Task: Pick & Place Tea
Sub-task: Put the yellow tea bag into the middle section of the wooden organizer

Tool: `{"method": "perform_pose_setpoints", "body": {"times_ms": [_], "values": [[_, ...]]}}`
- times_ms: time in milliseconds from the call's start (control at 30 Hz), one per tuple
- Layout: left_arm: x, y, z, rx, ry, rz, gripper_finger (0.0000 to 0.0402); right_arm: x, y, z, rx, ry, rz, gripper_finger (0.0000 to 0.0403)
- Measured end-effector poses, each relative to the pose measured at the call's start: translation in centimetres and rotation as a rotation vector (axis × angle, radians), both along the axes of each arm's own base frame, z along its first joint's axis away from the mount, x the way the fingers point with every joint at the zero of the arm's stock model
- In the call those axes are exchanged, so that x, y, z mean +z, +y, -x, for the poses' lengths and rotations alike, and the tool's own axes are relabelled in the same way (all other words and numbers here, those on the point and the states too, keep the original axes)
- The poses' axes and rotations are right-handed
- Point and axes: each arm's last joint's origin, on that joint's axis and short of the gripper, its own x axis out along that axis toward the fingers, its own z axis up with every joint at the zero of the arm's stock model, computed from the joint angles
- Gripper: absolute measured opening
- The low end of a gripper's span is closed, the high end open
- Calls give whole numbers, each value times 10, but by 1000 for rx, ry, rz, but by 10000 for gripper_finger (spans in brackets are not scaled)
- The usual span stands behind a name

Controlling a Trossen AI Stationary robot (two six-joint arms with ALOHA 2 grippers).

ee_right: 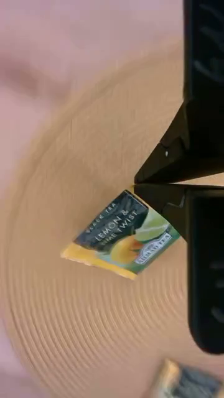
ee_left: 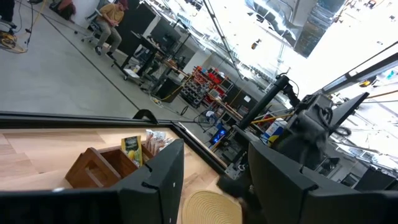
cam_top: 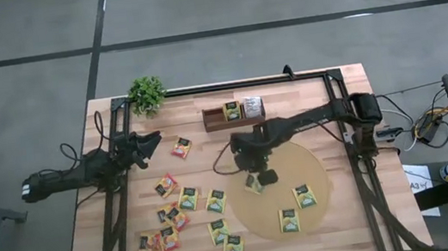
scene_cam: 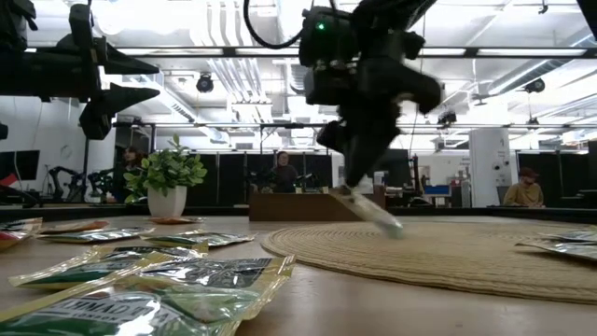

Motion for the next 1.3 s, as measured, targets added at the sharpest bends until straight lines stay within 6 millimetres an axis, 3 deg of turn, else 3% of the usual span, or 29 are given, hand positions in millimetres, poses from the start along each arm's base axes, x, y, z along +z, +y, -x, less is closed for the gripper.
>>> {"method": "perform_pose_setpoints", "body": {"times_ms": [267, 767, 1300], "values": [[0, 0, 0, 0, 0, 0, 174, 11, -52, 0, -353, -43, 16, 8], [0, 0, 0, 0, 0, -1, 174, 47, -127, 16, -689, -282, 103, 8], [0, 0, 0, 0, 0, -1, 174, 54, -168, 27, -811, -367, 136, 8]]}}
